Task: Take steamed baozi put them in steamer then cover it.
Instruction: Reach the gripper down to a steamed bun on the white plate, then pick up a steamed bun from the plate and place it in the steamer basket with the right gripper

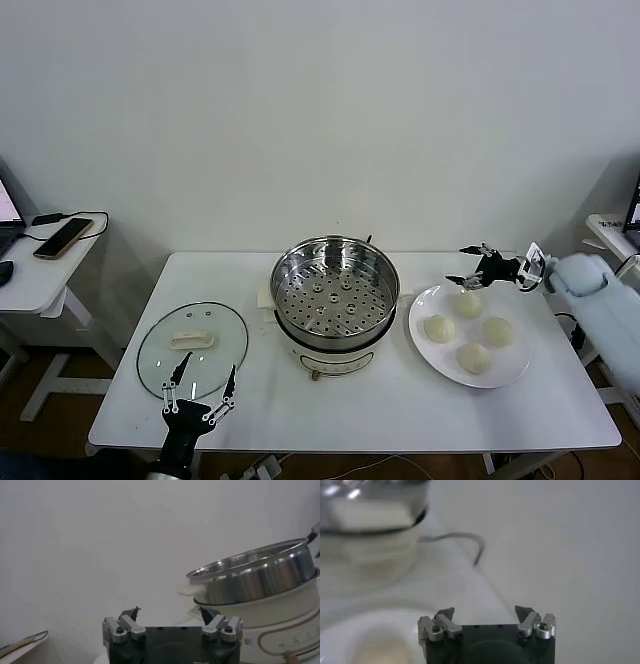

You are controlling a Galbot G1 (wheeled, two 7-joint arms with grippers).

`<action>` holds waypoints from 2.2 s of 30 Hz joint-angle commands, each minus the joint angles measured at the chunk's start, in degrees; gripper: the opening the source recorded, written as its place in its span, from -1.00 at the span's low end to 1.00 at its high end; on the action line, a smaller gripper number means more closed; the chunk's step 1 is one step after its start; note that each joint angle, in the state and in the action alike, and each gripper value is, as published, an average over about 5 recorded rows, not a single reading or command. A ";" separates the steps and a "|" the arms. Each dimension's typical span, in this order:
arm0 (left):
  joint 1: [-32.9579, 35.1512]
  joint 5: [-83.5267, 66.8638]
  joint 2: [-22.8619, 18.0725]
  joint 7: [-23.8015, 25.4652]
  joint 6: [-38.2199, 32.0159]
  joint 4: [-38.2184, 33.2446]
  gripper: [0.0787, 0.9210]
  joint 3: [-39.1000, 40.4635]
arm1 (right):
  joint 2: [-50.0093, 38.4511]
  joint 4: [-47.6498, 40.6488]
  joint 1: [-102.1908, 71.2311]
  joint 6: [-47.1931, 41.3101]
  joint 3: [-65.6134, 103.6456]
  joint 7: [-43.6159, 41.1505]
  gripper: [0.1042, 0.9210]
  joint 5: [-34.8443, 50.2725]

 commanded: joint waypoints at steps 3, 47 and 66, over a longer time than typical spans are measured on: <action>0.89 0.39 -0.36 -0.20 -0.37 -0.20 0.77 0.07 | 5.68 -10.37 10.27 4.06 -7.99 -12.63 0.76 -22.40; -0.71 0.22 -0.85 -0.97 -0.23 -0.80 0.77 0.54 | 12.70 -13.73 9.49 8.65 -8.75 -2.63 0.28 -26.61; -1.65 0.04 -0.03 -1.15 0.45 -1.36 0.77 1.60 | 10.61 23.70 34.83 26.13 -34.23 -9.51 0.28 -8.34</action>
